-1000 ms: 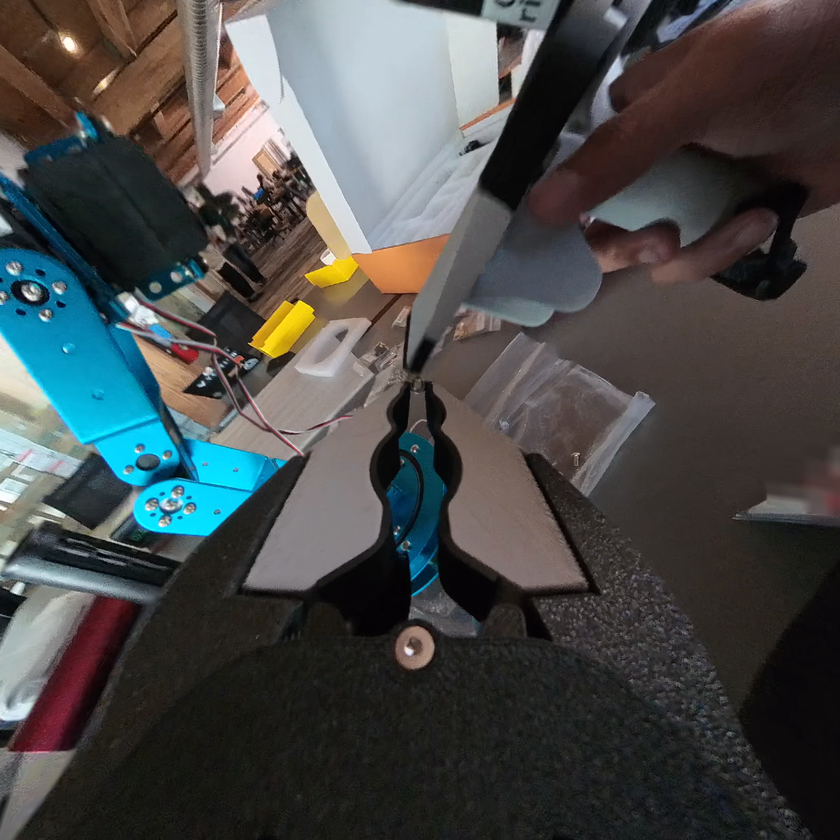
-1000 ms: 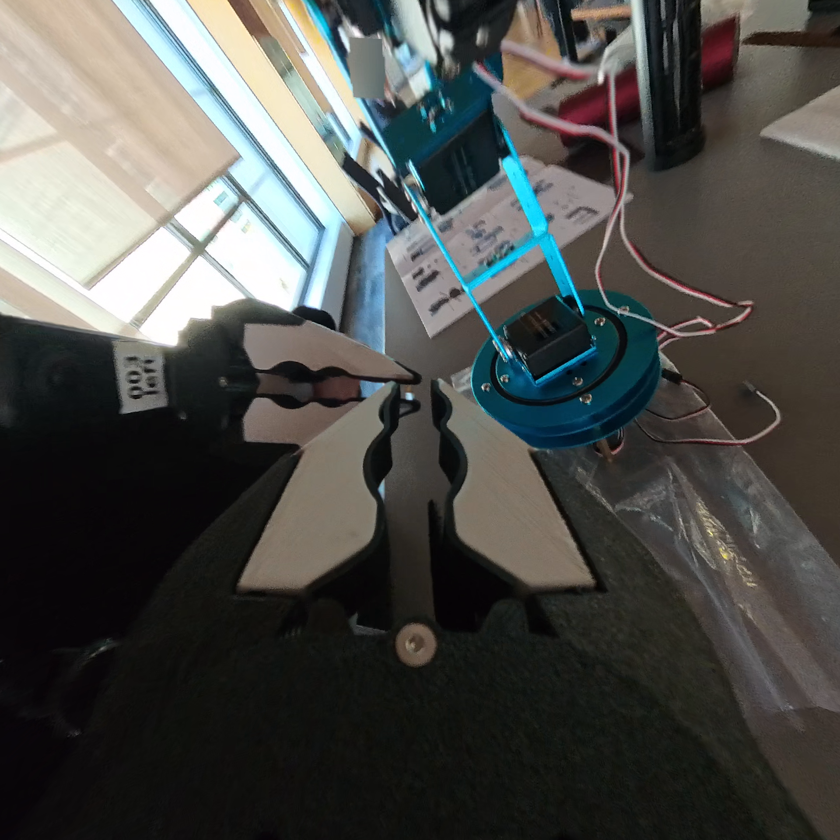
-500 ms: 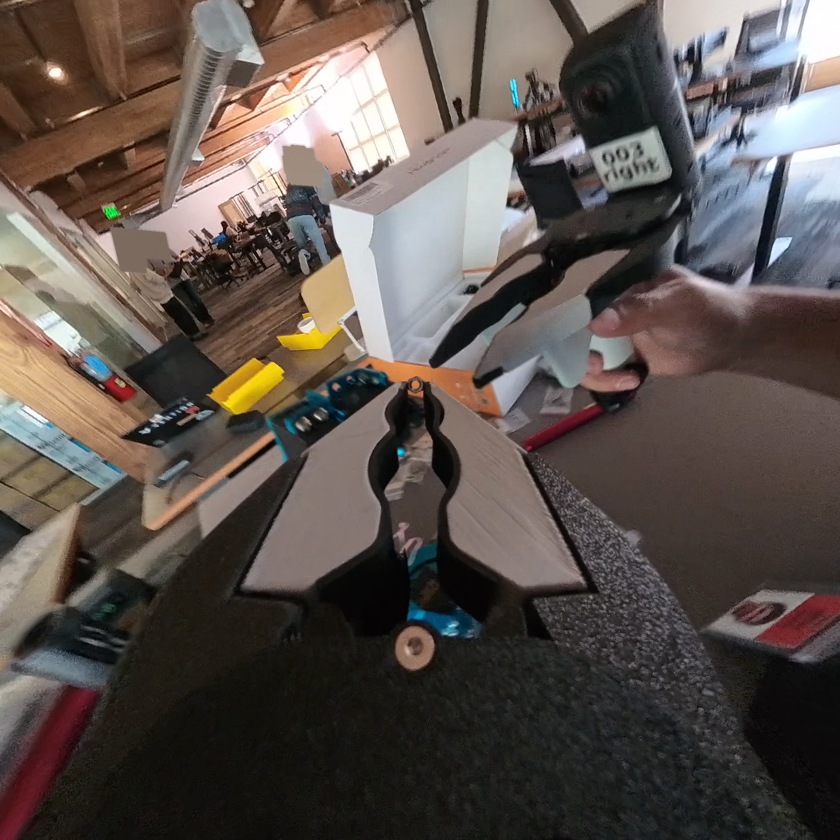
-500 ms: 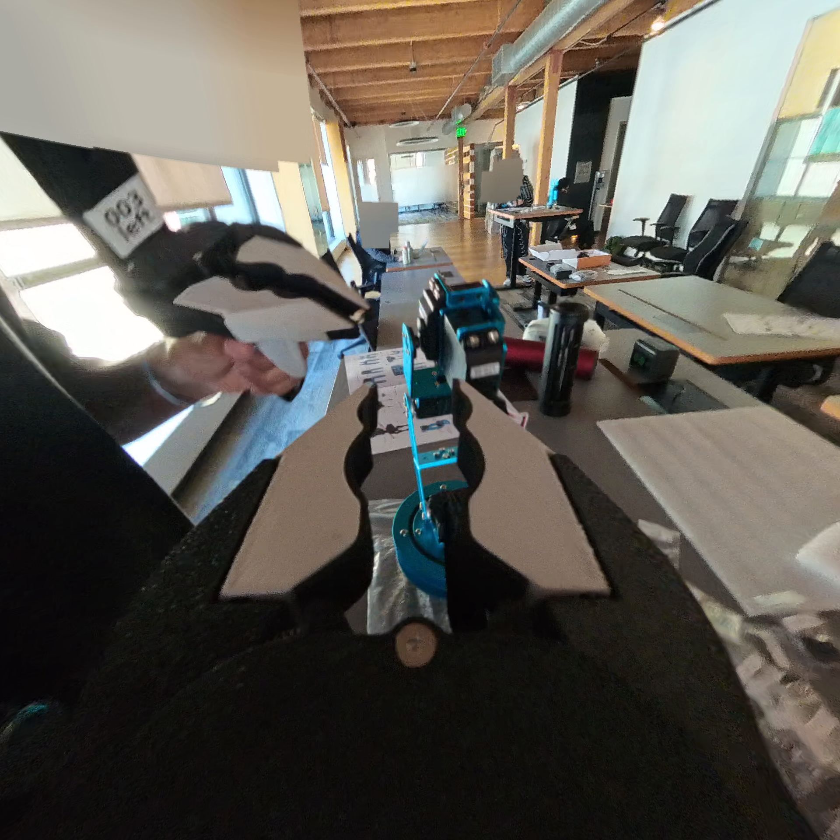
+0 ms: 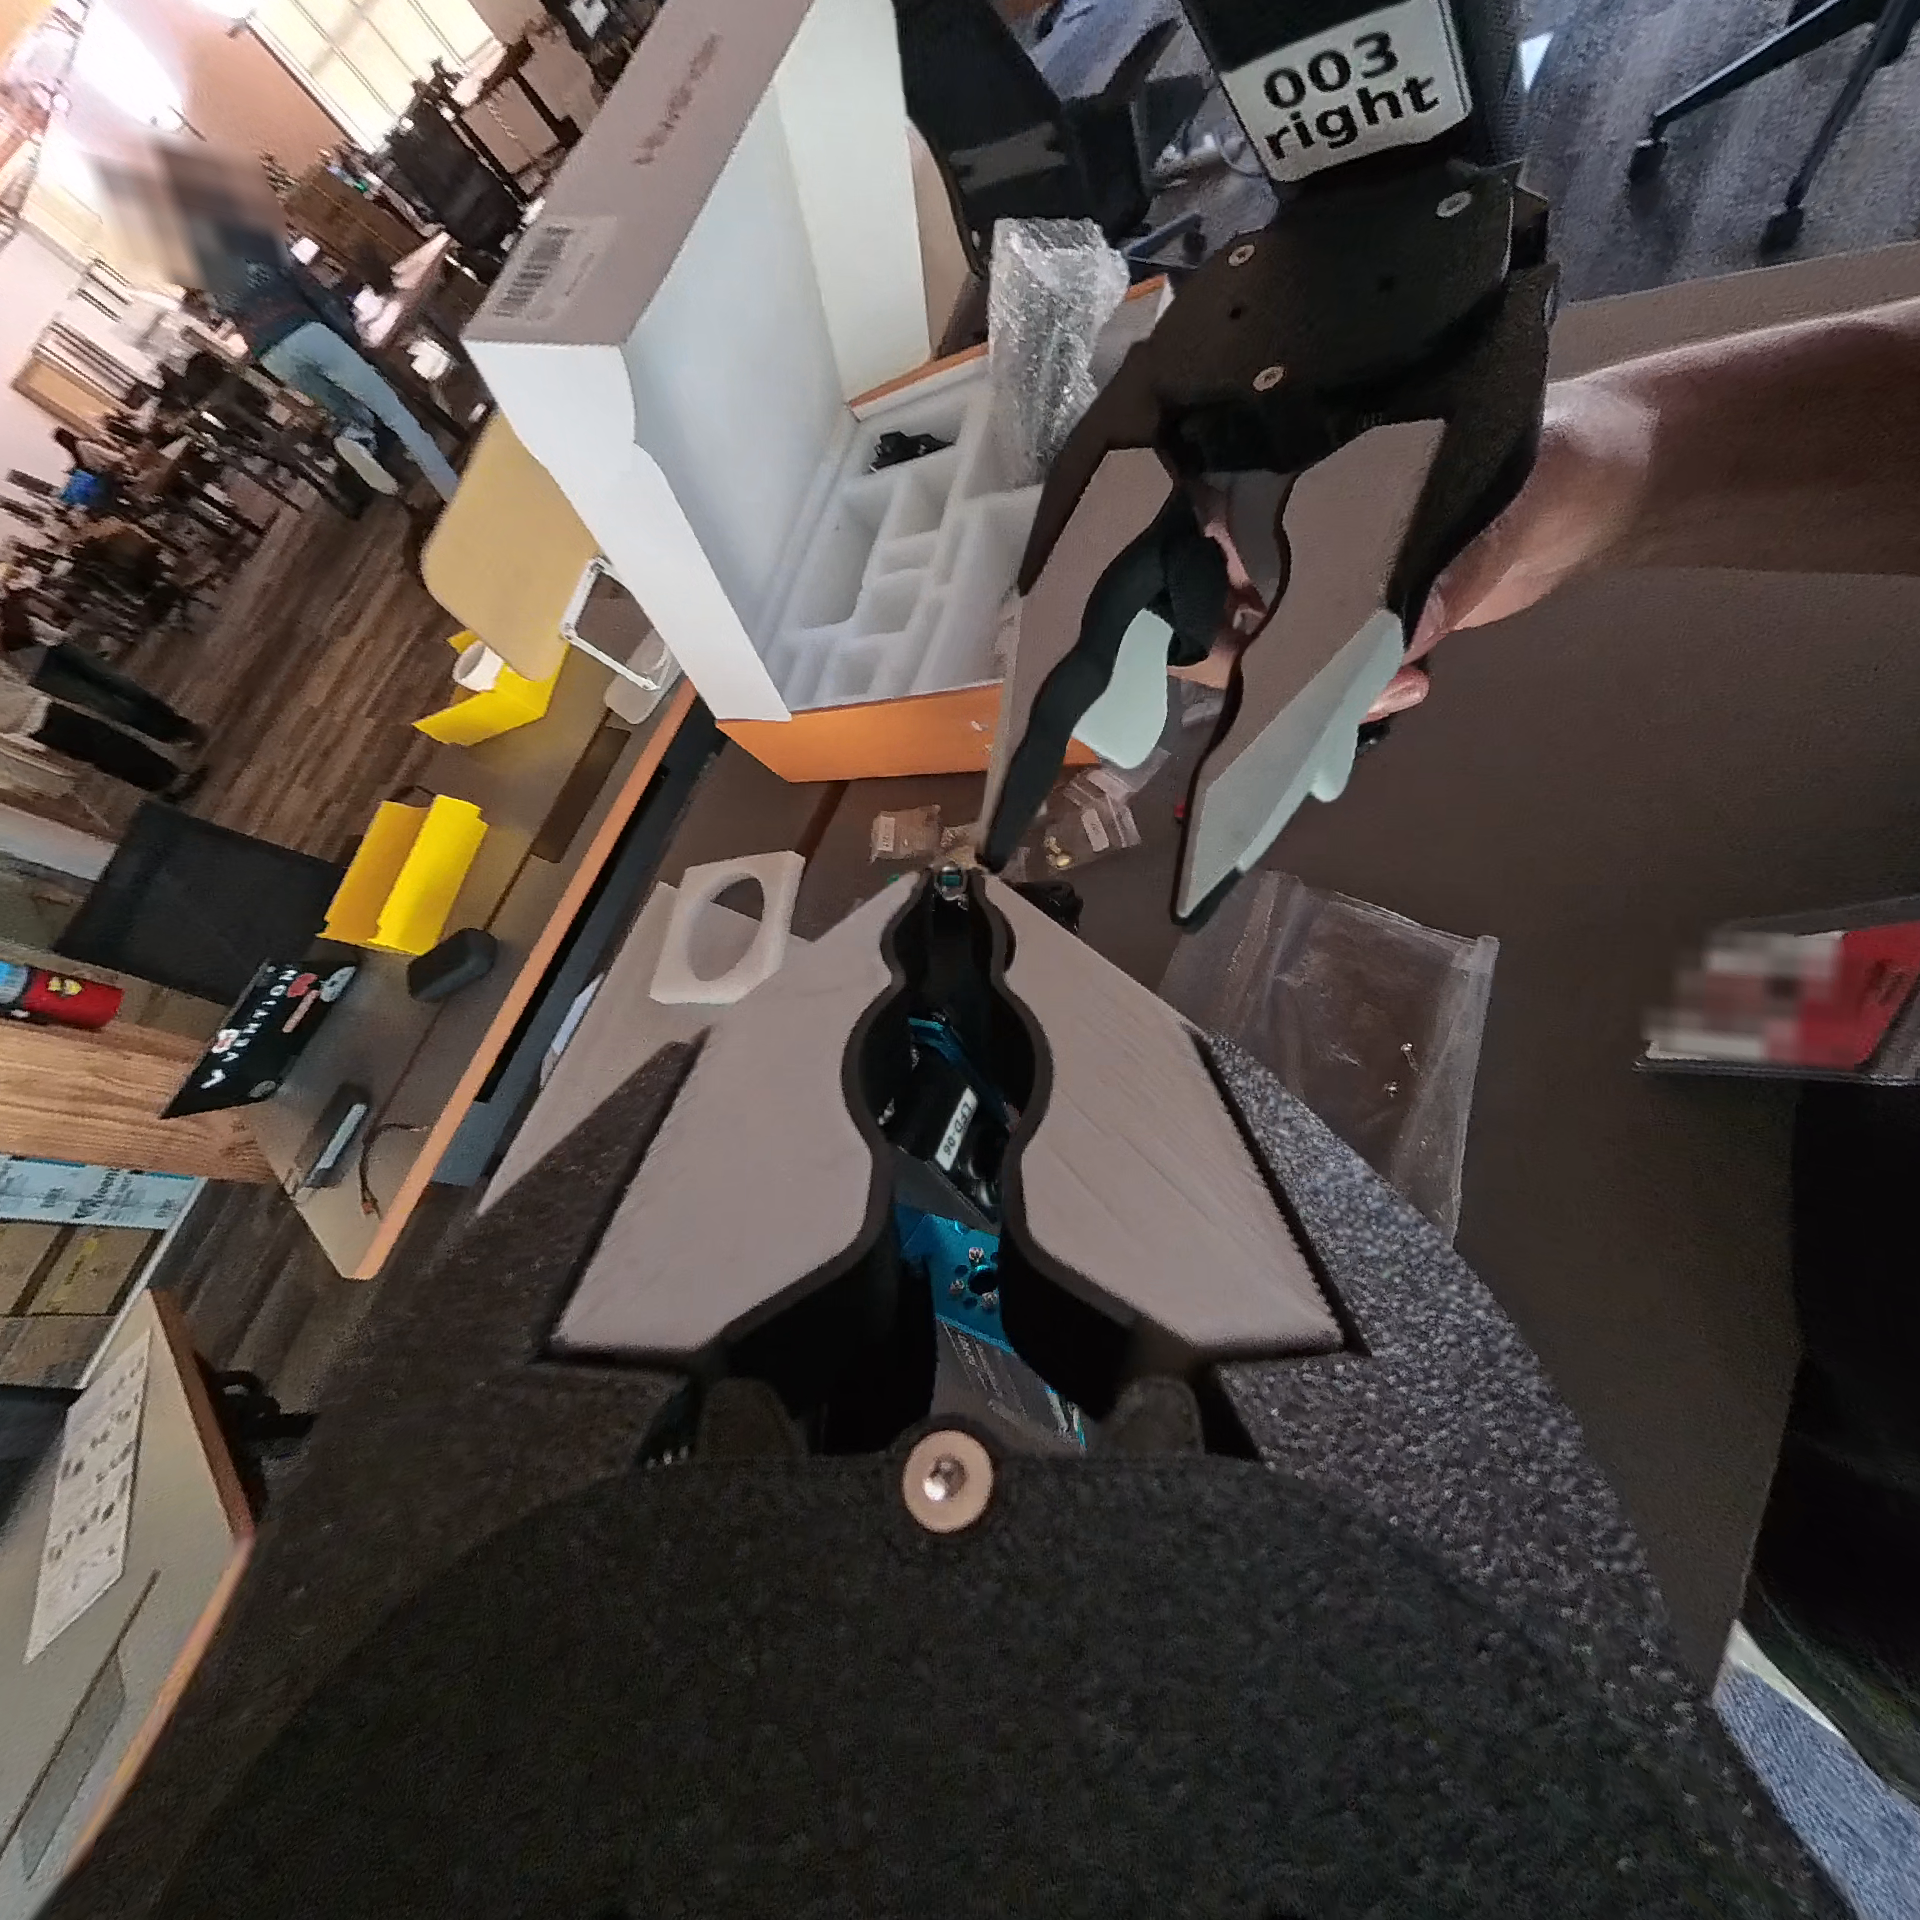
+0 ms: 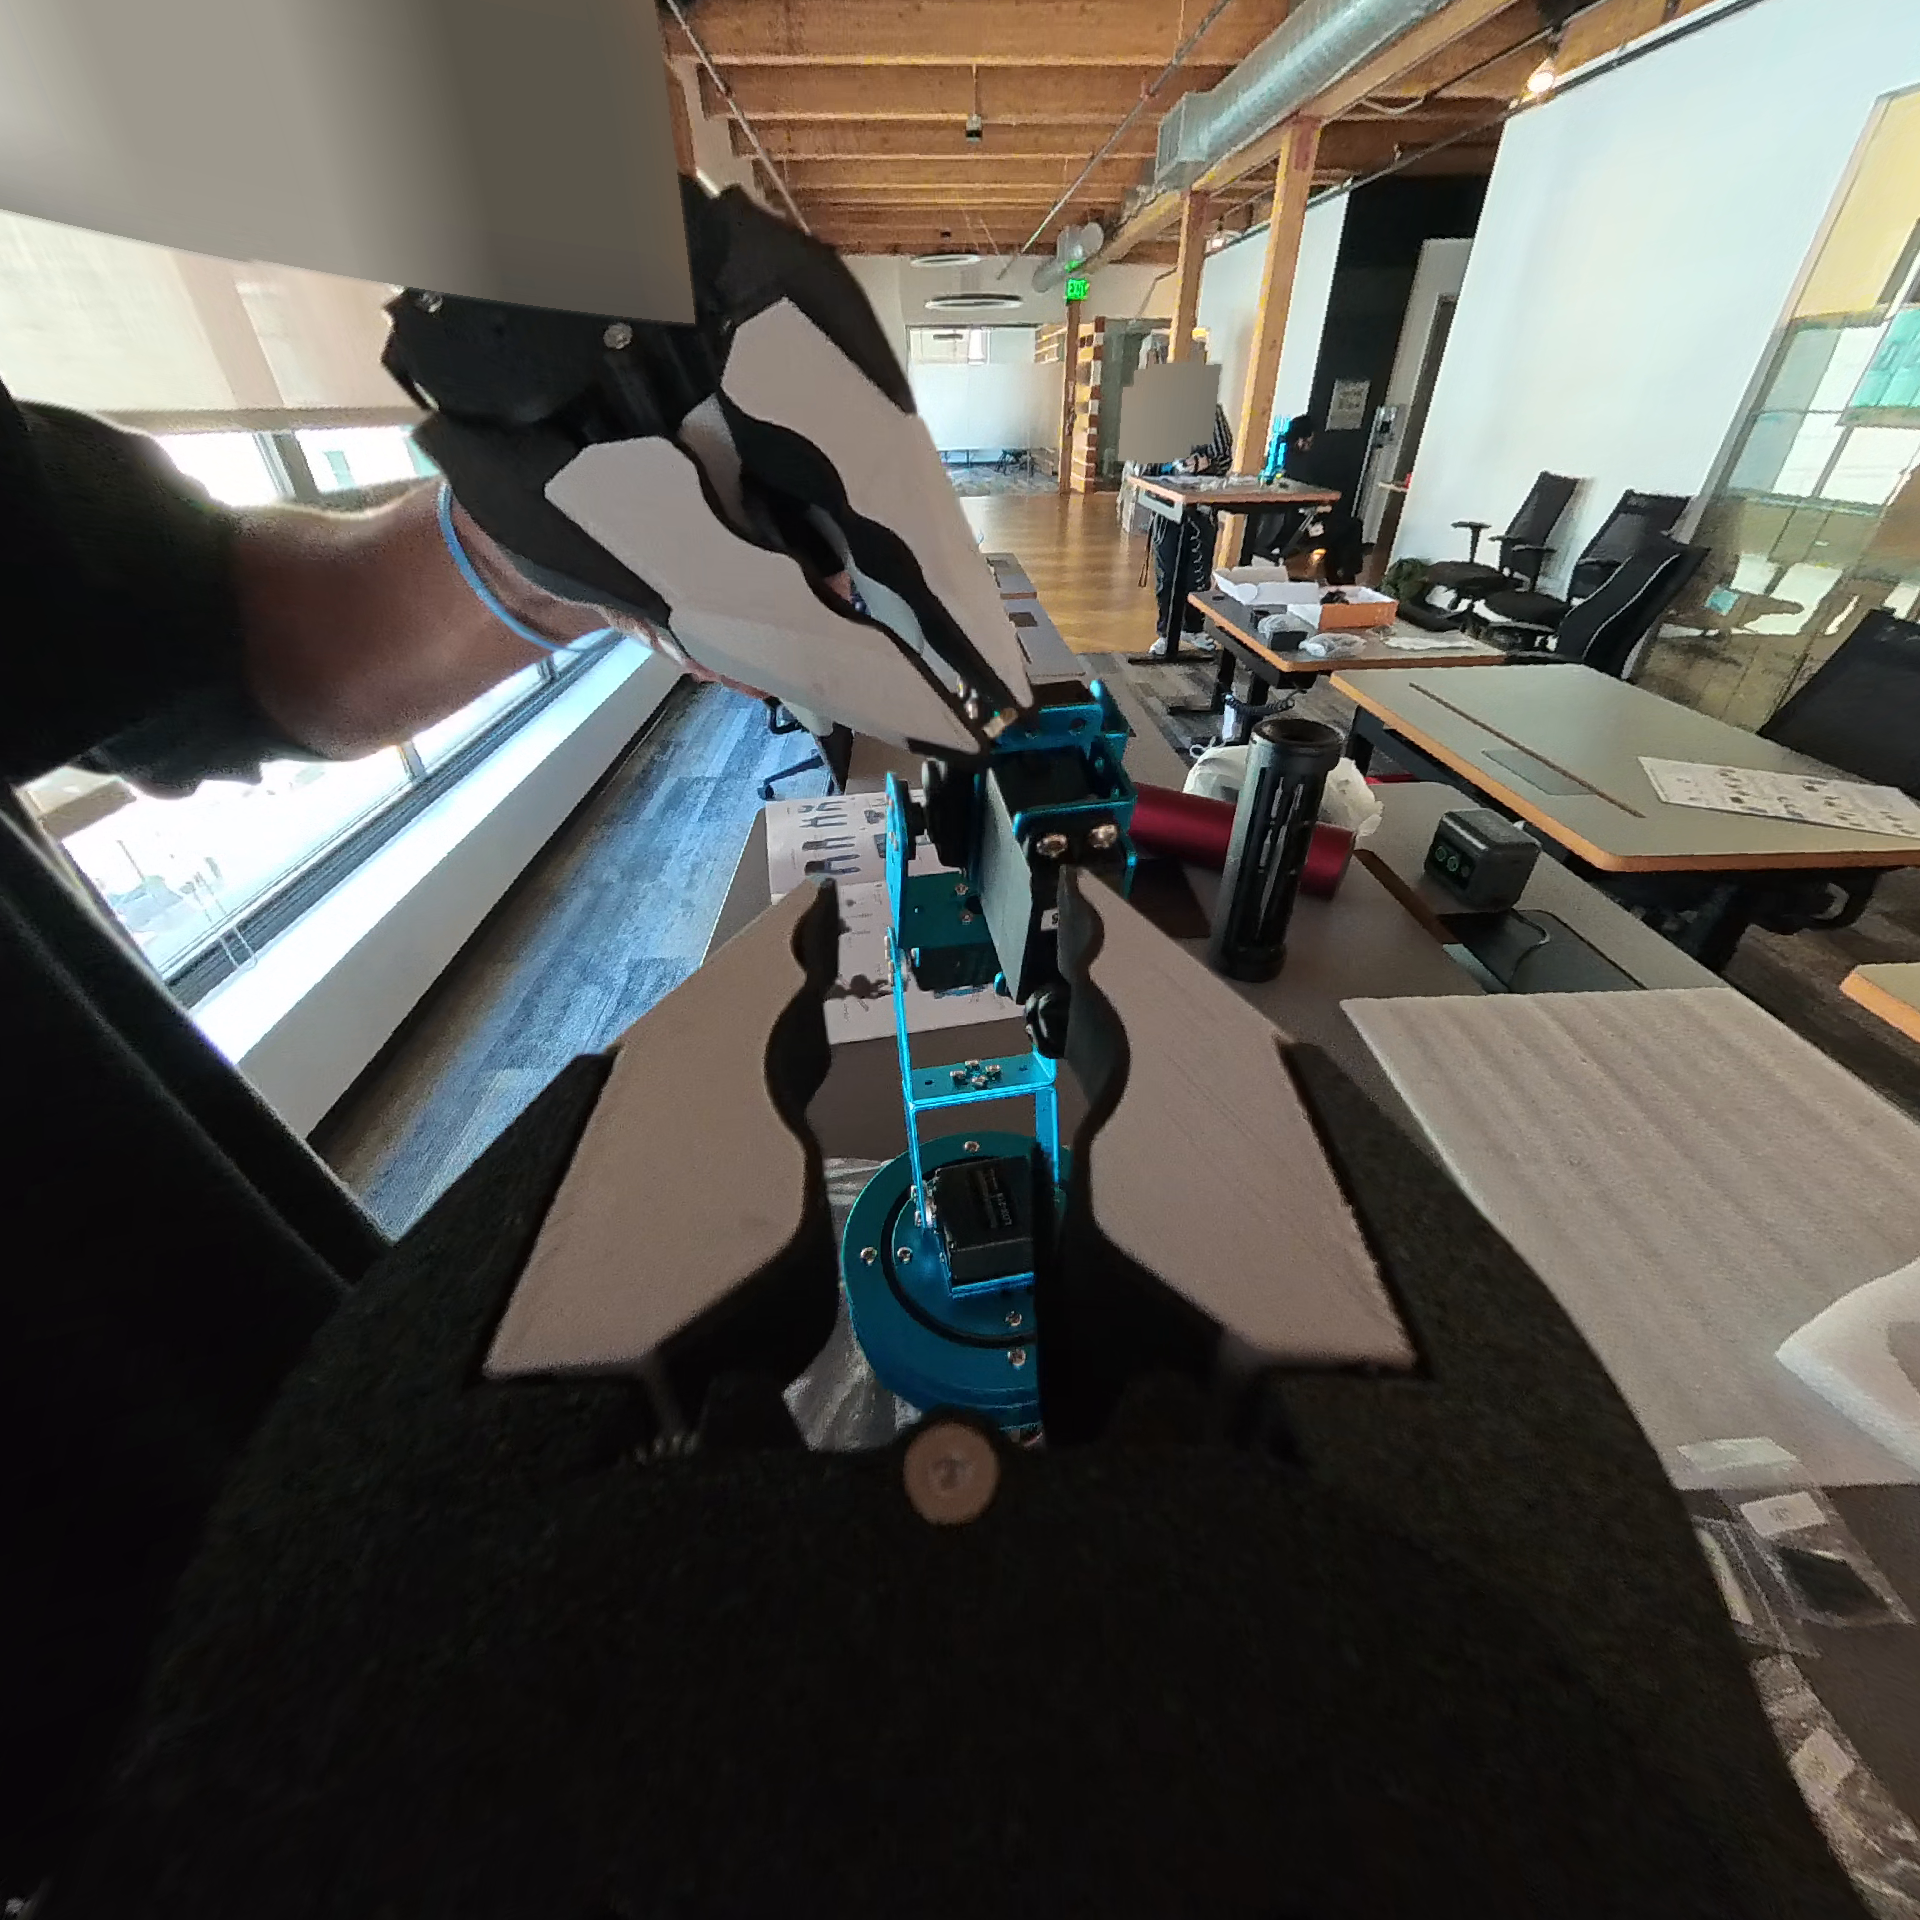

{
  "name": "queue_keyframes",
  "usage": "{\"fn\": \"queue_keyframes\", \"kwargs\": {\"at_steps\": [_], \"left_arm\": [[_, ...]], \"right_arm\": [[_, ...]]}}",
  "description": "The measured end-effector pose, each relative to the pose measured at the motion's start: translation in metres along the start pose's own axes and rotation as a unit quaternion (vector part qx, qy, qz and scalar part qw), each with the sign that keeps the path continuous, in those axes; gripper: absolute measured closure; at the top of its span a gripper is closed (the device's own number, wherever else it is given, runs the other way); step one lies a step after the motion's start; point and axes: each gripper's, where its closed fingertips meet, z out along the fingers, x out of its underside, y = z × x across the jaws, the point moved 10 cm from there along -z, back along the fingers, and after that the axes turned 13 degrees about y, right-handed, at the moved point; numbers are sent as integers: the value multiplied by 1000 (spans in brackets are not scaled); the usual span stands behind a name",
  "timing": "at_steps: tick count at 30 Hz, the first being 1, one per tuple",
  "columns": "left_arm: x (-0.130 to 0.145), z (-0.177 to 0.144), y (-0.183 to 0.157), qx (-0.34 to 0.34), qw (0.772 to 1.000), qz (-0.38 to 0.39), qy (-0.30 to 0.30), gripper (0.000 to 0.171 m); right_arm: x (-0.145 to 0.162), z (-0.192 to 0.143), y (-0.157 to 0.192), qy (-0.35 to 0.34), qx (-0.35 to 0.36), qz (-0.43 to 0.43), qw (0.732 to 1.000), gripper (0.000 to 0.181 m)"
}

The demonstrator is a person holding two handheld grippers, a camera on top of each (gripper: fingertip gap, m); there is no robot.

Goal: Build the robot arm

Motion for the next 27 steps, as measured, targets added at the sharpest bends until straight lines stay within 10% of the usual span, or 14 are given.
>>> {"fn": "queue_keyframes", "kwargs": {"at_steps": [27], "left_arm": [[-5, 16, 26, 157, 985, 6, 75, 166]], "right_arm": [[1, 2, -3, -6, -19, 1, 1000, 141]]}}
